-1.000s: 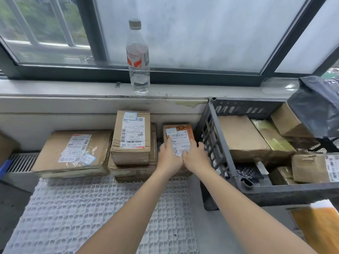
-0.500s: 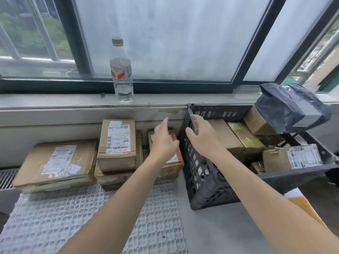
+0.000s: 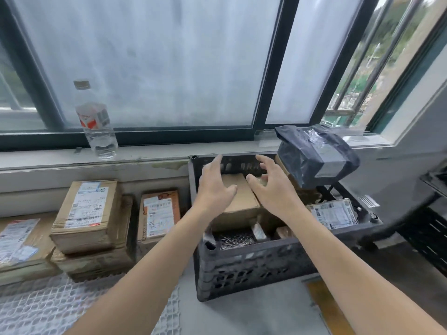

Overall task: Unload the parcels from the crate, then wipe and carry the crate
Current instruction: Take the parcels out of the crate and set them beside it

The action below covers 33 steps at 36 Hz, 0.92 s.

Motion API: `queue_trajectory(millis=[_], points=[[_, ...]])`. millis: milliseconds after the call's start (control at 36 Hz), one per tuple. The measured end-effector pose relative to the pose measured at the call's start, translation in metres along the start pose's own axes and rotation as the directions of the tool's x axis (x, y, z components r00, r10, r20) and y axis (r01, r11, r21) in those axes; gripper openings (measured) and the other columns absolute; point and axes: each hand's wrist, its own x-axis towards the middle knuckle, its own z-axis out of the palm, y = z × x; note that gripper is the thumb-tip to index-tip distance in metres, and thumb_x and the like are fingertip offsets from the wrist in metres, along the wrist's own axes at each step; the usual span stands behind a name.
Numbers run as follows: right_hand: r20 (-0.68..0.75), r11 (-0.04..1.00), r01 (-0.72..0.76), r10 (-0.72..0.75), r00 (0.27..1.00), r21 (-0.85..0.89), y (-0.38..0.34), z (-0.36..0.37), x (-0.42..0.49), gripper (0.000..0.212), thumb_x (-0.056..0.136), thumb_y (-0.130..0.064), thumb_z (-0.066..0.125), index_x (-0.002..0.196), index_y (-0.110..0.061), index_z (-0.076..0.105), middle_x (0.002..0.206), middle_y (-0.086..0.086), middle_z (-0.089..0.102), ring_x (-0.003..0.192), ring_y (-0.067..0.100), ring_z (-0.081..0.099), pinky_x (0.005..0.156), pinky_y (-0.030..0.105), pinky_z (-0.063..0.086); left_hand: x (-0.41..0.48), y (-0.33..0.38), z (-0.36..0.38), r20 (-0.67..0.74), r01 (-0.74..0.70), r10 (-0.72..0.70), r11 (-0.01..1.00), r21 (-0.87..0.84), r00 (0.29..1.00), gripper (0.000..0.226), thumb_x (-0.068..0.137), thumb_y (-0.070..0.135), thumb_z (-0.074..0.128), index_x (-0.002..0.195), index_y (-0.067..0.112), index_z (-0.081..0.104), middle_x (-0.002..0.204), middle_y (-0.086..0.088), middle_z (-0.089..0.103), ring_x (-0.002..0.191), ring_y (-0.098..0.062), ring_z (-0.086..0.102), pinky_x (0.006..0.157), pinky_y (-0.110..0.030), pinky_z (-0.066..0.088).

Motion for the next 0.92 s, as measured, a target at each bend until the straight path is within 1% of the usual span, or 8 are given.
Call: queue_trajectory(millis=[83, 361, 500, 583, 694, 750, 861, 917], points=[[-0.025, 0.999, 0.025, -0.024, 0.999, 0.020, 0.023, -0.036, 0.004, 0.056, 0.094, -0.040, 0.056, 0.146, -0.032, 0.034, 0.141, -0.004, 0.046, 0.124, 0.013, 0.048, 0.103, 0.038, 0.043, 0.004, 0.028, 0.032, -0.011, 0.001, -0.001, 1.000, 0.006, 1.000, 0.081, 0.091, 0.015, 0.067, 0.155, 0.021, 0.018, 0.158, -0.003, 0.022, 0.145, -0.020, 0.022, 0.118, -0.035, 0.022], [-0.114, 0.989, 0.148, -0.150, 0.982, -0.025, 0.095, -0.131, 0.032, 0.051, 0.095, -0.036, 0.056, 0.143, -0.024, 0.041, 0.137, 0.000, 0.052, 0.116, 0.018, 0.055, 0.097, 0.040, 0.047, 0.028, 0.109, 0.122, -0.025, 0.003, -0.004, 0.999, -0.032, 1.000, 0.084, 0.087, 0.013, 0.067, 0.155, 0.024, 0.019, 0.158, -0.003, 0.022, 0.145, -0.020, 0.022, 0.114, -0.033, 0.023], [-0.205, 0.979, 0.122, -0.154, 0.967, -0.160, 0.131, -0.155, 0.053, 0.042, 0.094, -0.031, 0.056, 0.133, -0.017, 0.054, 0.133, 0.006, 0.055, 0.124, 0.025, 0.044, 0.100, 0.041, 0.039, 0.036, 0.133, 0.147, -0.018, 0.023, -0.023, 0.999, -0.029, 1.000, 0.081, 0.087, 0.011, 0.067, 0.153, 0.024, 0.023, 0.156, -0.005, 0.026, 0.143, -0.023, 0.026, 0.113, -0.036, 0.026], [-0.259, 0.963, 0.028, -0.100, 0.961, -0.266, 0.147, -0.165, 0.072, 0.037, 0.094, -0.033, 0.055, 0.126, -0.013, 0.058, 0.129, 0.010, 0.053, 0.122, 0.029, 0.039, 0.096, 0.045, 0.038, 0.043, 0.142, 0.158, 0.008, 0.038, -0.038, 0.999, -0.027, 0.999, 0.081, 0.087, 0.010, 0.068, 0.153, 0.020, 0.023, 0.155, -0.007, 0.029, 0.137, -0.020, 0.033, 0.107, -0.028, 0.029], [-0.212, 0.941, -0.184, 0.126, 0.969, -0.285, 0.158, -0.174, 0.096, 0.048, 0.093, -0.045, 0.054, 0.130, -0.014, 0.047, 0.128, 0.014, 0.050, 0.120, 0.032, 0.042, 0.096, 0.048, 0.040, 0.052, 0.148, 0.170, 0.061, 0.107, -0.100, 0.987, -0.119, 0.993, 0.078, 0.088, 0.005, 0.065, 0.153, 0.019, 0.024, 0.146, -0.007, 0.043, 0.106, -0.011, 0.040, 0.084, -0.023, 0.035], [-0.157, 0.927, -0.259, 0.222, 0.962, -0.271, 0.163, -0.173, 0.103, 0.056, 0.092, -0.051, 0.053, 0.132, -0.013, 0.041, 0.124, 0.017, 0.052, 0.117, 0.034, 0.045, 0.095, 0.048, 0.044, 0.057, 0.147, 0.174, 0.087, 0.161, -0.148, 0.974, -0.161, 0.985, 0.080, 0.087, 0.005, 0.067, 0.153, 0.019, 0.024, 0.146, -0.008, 0.043, 0.107, -0.013, 0.042, 0.085, -0.027, 0.039], [-0.152, 0.913, -0.276, 0.240, 0.959, -0.300, 0.169, -0.168, 0.108, 0.064, 0.090, -0.052, 0.059, 0.134, -0.010, 0.040, 0.125, 0.018, 0.053, 0.119, 0.036, 0.044, 0.096, 0.049, 0.043, 0.066, 0.140, 0.178, 0.107, 0.246, -0.227, 0.945, -0.217, 0.968, 0.079, 0.083, 0.005, 0.071, 0.150, 0.017, 0.031, 0.133, -0.008, 0.049, 0.116, -0.023, 0.053, 0.102, -0.040, 0.047], [-0.148, 0.907, -0.309, 0.276, 0.949, -0.286, 0.170, -0.169, 0.109, 0.067, 0.088, -0.053, 0.062, 0.132, -0.007, 0.043, 0.126, 0.019, 0.052, 0.120, 0.036, 0.044, 0.096, 0.049, 0.042, 0.069, 0.137, 0.178, 0.101, 0.268, -0.251, 0.937, -0.222, 0.963, 0.075, 0.083, 0.007, 0.071, 0.148, 0.016, 0.033, 0.128, -0.007, 0.052, 0.114, -0.025, 0.055, 0.100, -0.043, 0.049]])
